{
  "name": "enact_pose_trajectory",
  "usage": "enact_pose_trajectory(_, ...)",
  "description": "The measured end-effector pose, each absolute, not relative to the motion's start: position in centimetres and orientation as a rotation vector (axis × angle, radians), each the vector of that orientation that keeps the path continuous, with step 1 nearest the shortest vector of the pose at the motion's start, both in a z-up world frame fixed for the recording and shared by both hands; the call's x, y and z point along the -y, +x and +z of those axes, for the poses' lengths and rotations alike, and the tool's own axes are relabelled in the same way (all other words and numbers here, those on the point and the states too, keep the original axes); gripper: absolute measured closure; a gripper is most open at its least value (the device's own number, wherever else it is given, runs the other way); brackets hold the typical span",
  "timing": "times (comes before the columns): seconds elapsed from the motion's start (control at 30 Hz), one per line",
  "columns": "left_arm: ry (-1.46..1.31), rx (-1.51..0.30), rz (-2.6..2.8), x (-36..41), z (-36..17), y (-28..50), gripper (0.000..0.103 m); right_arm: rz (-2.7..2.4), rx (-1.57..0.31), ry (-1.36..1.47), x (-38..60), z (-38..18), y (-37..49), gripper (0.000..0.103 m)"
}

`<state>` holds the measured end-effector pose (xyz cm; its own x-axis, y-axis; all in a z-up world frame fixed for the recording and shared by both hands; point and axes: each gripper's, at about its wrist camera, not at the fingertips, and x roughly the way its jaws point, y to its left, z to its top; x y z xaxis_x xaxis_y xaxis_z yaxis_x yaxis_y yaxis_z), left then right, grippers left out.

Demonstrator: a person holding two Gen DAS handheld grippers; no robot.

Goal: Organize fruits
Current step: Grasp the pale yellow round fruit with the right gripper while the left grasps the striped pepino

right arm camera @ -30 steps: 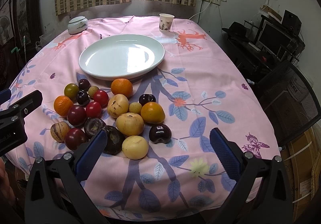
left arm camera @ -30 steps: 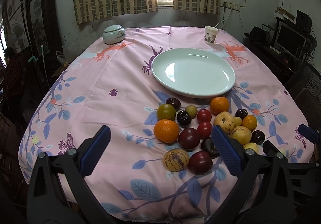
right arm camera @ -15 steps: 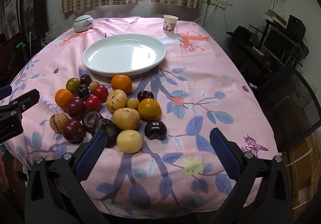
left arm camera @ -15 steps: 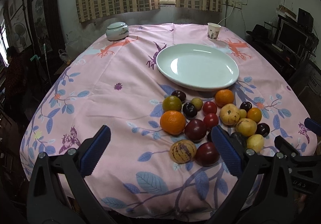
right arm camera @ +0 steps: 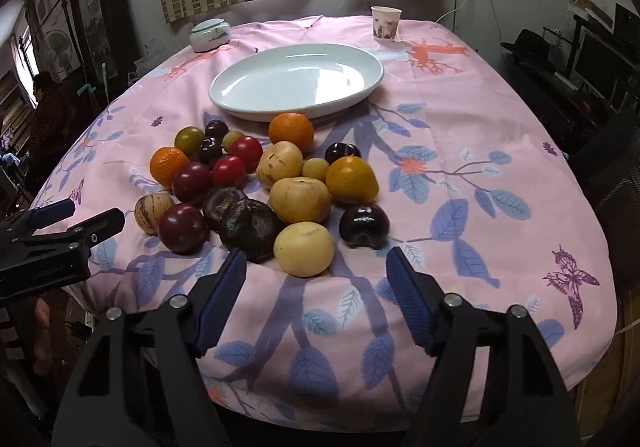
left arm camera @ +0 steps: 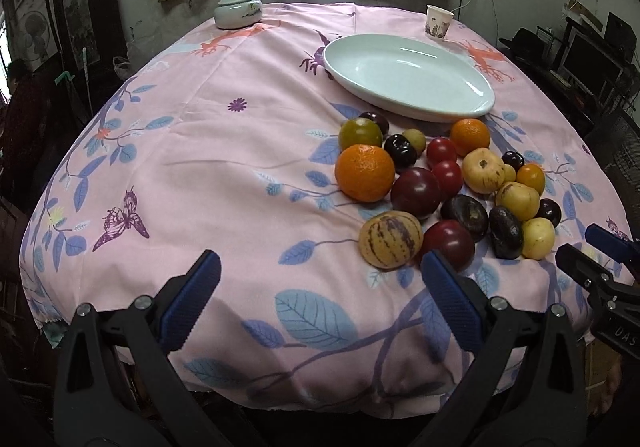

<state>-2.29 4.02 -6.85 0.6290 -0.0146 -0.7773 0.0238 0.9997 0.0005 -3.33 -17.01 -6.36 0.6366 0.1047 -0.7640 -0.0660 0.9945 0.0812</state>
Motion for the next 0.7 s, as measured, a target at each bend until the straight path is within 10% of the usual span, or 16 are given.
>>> enact_pose_trajectory(0.13, 0.007, -0.912, -0.013, -4.8, -7.3, -1.8, 0.002, 0.125, -0.928, 0.084, 16.8, -8.0, -1.9, 0.069)
enact_pose_trajectory(0.7, 0.067, -0.938, -0.046, -4.7, -8.9, 0.1, 0.002, 0.122, -0.960, 0.087, 16.2, -8.9, -0.2, 0.063)
